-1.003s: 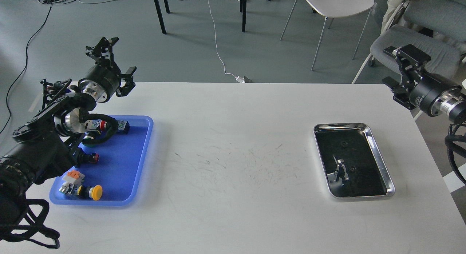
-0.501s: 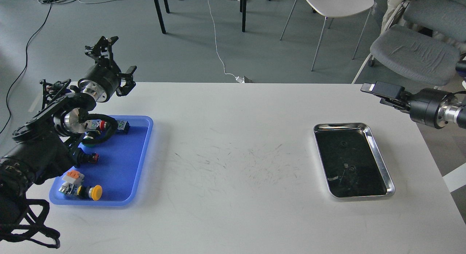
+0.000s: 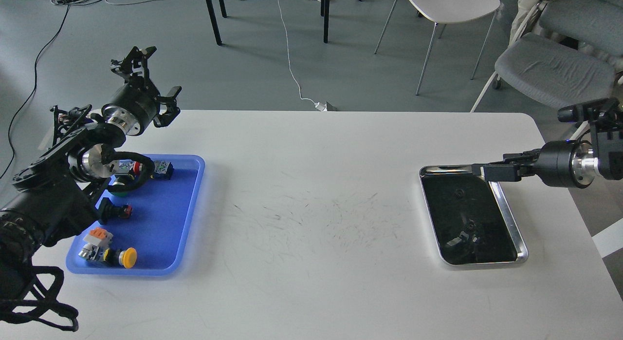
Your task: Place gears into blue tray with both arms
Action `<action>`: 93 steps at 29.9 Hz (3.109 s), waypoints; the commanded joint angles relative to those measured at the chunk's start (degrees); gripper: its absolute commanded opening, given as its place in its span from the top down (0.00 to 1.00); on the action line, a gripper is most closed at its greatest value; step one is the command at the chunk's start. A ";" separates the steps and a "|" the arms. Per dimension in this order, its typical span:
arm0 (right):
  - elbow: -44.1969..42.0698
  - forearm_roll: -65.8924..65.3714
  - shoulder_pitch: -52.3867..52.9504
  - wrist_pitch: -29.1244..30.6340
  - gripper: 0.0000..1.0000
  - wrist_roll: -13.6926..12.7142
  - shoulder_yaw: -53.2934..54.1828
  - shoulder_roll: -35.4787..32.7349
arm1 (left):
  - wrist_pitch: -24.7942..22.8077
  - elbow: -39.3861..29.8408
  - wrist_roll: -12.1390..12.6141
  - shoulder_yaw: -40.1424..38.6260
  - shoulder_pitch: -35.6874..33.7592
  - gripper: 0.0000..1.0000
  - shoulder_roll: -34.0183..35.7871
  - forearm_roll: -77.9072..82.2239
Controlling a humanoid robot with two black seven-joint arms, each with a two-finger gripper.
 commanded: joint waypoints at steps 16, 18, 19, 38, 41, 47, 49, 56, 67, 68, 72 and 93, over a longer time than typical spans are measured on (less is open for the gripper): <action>-12.21 -6.13 1.85 -0.02 0.05 0.80 -11.00 13.37 | -1.63 -0.09 0.01 -1.05 0.01 0.01 1.43 0.00; -13.00 -6.13 1.85 -0.02 0.05 0.80 -11.53 15.04 | -1.63 -0.09 0.01 -1.05 0.01 0.01 1.52 0.00; -13.53 -6.13 1.85 -0.02 0.05 0.80 -11.88 15.75 | -1.63 -0.09 0.01 -1.05 -0.08 0.01 1.52 0.00; -18.54 -6.04 1.24 -0.02 0.19 0.80 -16.63 20.50 | -1.63 -0.09 0.01 -1.23 0.10 0.01 1.87 0.00; -18.98 -5.95 0.98 -0.11 0.20 0.80 -16.45 21.11 | -1.63 -0.09 0.01 -1.23 0.10 0.01 1.87 0.00; -19.25 -5.95 0.89 -0.11 0.23 0.80 -16.54 23.13 | -1.63 -0.09 0.01 -1.23 0.10 0.01 2.14 0.00; -19.33 -5.95 0.80 -0.11 0.23 0.80 -16.54 23.75 | -1.63 0.00 0.01 -1.23 0.19 0.01 2.31 0.00; -19.16 -5.95 0.80 -0.02 0.25 0.80 -16.72 24.63 | -2.07 -0.09 -0.08 -1.32 0.89 0.01 2.31 0.00; -19.68 -5.95 -0.51 -0.02 0.27 0.80 -17.42 24.37 | -2.07 -0.09 0.01 -1.32 1.07 0.01 2.40 0.00; -19.95 -5.95 -0.69 -0.11 0.29 0.80 -17.42 24.54 | -2.07 -0.09 0.01 -1.32 1.07 0.01 2.40 0.00; -21.09 -5.95 -0.78 -0.02 0.34 0.80 -17.42 24.54 | -2.07 -0.09 -0.08 -1.32 1.07 0.01 2.40 0.00; -21.79 -6.04 -0.69 -0.02 0.61 0.80 -18.03 25.42 | -2.15 -0.09 0.01 -1.32 1.42 0.01 2.84 0.00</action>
